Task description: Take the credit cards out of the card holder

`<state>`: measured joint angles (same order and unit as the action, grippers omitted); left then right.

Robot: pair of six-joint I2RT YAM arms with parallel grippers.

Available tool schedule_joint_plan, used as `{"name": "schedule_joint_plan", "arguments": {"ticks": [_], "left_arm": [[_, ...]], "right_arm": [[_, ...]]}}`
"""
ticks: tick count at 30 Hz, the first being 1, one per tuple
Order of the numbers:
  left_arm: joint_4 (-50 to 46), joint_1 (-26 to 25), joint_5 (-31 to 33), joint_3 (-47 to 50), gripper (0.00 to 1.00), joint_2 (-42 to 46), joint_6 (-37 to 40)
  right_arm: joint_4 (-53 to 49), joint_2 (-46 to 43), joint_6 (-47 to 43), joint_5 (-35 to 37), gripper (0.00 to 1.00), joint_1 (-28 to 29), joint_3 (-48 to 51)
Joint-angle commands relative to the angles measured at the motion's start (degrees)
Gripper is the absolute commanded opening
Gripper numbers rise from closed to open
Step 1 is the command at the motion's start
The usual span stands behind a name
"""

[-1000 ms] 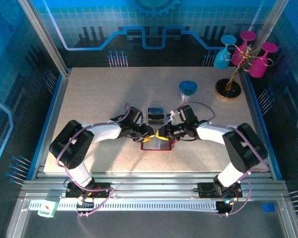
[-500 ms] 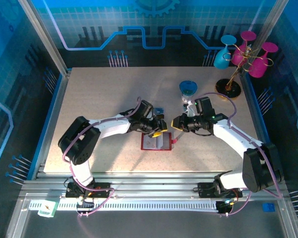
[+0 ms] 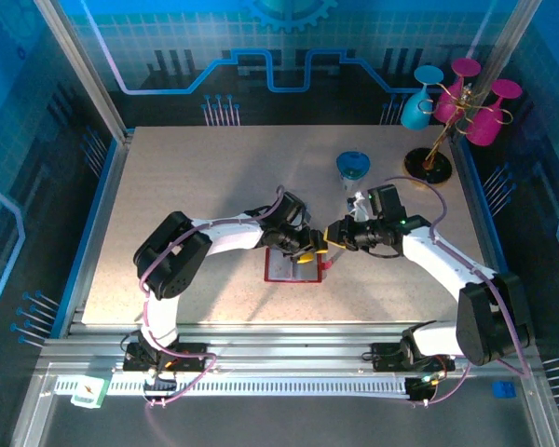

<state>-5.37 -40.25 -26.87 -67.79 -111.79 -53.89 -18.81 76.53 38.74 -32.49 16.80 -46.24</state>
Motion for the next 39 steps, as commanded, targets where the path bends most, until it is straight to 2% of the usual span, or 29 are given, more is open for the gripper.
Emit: {"name": "schedule_joint_plan", "arguments": {"ticks": [1,11,17,26,34,39], "left_arm": [[-2.3,-0.2,-0.7,-1.4,0.54,-0.3,1.0],[-2.7,1.6,1.4,1.2,0.54,4.5,1.7],[-2.5,3.9,2.7,6.1,0.54,9.4,1.8],[-0.9,9.5,3.0,16.4,0.52,18.1,1.5],[1.3,12.2,0.7,22.7,0.40,20.2,2.4],[2.6,12.3,-1.6,24.0,0.31,18.9,3.0]], "right_arm": [[0.5,-0.4,0.5,-1.4,0.21,-0.7,1.1],[1.8,1.0,1.5,-2.5,0.21,0.0,0.7],[3.1,3.4,2.2,-2.3,0.21,1.8,-0.3],[5.4,11.1,4.4,-1.8,0.22,7.7,-3.8],[11.5,18.9,9.3,-1.5,0.24,14.9,-5.3],[13.9,21.7,11.3,-1.1,0.25,17.2,-4.5]]}}
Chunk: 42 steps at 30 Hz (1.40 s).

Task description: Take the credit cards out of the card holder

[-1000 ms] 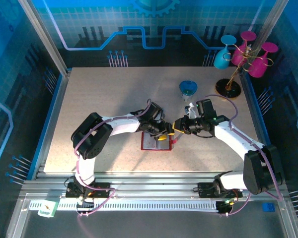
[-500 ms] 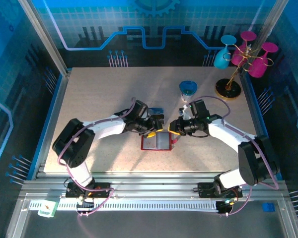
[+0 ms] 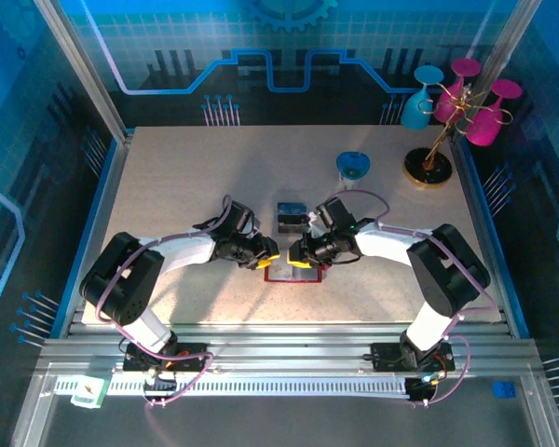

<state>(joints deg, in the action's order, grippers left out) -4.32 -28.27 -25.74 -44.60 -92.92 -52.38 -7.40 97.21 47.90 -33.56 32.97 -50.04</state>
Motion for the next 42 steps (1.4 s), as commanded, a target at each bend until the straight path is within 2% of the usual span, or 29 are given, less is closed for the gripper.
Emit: {"name": "schedule_joint_plan", "arguments": {"ticks": [1,13,42], "left_arm": [[1.6,0.3,-2.9,1.0,0.28,-0.2,1.6],[-1.0,0.4,-1.2,1.0,0.12,-2.6,4.2],[-3.6,0.4,-0.4,0.4,0.11,-2.8,5.9]], "right_arm": [[2.7,1.1,2.3,0.3,0.25,1.0,-0.7],[3.0,4.4,2.8,1.1,0.24,1.1,-0.8],[-3.5,6.6,-1.2,5.3,0.25,1.0,-2.9]]}}
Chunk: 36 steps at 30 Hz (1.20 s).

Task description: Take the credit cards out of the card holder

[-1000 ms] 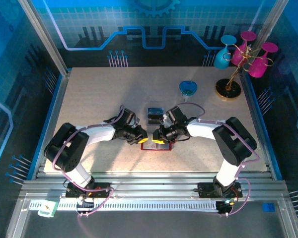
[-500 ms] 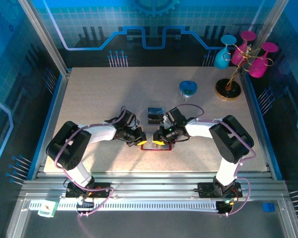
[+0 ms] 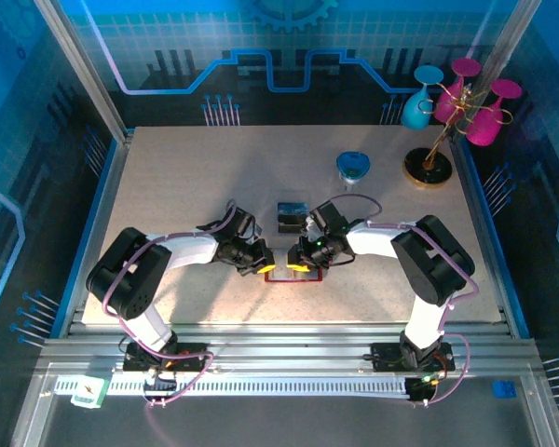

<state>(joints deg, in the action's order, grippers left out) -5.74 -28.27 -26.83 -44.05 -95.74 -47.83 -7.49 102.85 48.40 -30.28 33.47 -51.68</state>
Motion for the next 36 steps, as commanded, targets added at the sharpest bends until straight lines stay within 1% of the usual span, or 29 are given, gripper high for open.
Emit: {"name": "schedule_joint_plan", "arguments": {"ticks": [1,8,18,24,31,36], "left_arm": [[-2.2,0.3,0.8,-0.1,0.11,0.1,1.3],[-2.8,0.3,0.7,-0.7,0.11,0.0,1.2],[-4.0,0.0,1.4,-3.4,0.11,2.3,1.3],[-6.5,-0.3,3.0,-4.6,0.09,1.0,2.5],[-7.3,-0.9,3.2,-4.9,0.07,-1.4,2.8],[-8.8,-1.5,3.8,-5.9,0.05,-2.6,3.2]], "right_arm": [[-3.9,0.7,-1.9,2.3,0.25,0.5,-1.4],[-4.6,-1.5,-2.3,2.2,0.25,0.0,-1.5],[-2.6,-5.4,-2.1,-1.3,0.27,-2.7,-0.4],[-1.1,-4.6,-2.8,-4.0,0.26,-4.7,0.8],[1.9,-2.5,-2.9,-5.8,0.25,-5.6,1.0],[4.7,-0.2,-2.5,-7.5,0.24,-5.9,3.1]]}}
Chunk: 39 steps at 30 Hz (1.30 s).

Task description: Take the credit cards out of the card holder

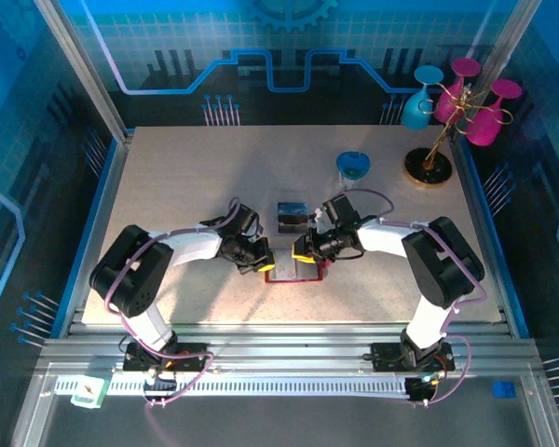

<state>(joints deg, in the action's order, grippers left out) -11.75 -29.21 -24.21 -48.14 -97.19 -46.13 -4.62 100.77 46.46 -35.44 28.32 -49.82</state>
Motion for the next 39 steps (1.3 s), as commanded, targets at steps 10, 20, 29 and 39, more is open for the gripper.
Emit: {"name": "schedule_joint_plan", "arguments": {"ticks": [10,20,29,39], "left_arm": [[-4.9,-0.8,2.2,-2.0,0.05,-1.8,1.5],[-5.1,-1.5,2.0,-3.1,0.04,-3.1,1.5],[-5.7,-1.8,2.3,-3.1,0.04,-3.3,1.6],[-7.4,-1.8,3.8,-3.5,0.04,-2.9,1.8]], "right_arm": [[5.3,5.0,-0.1,-3.9,0.23,-0.9,3.0],[6.2,5.7,0.0,-5.1,0.22,-1.0,3.3],[5.8,3.9,0.1,-4.8,0.16,-1.3,3.7],[4.8,1.6,-0.1,-4.1,0.08,-2.2,4.4]]}}
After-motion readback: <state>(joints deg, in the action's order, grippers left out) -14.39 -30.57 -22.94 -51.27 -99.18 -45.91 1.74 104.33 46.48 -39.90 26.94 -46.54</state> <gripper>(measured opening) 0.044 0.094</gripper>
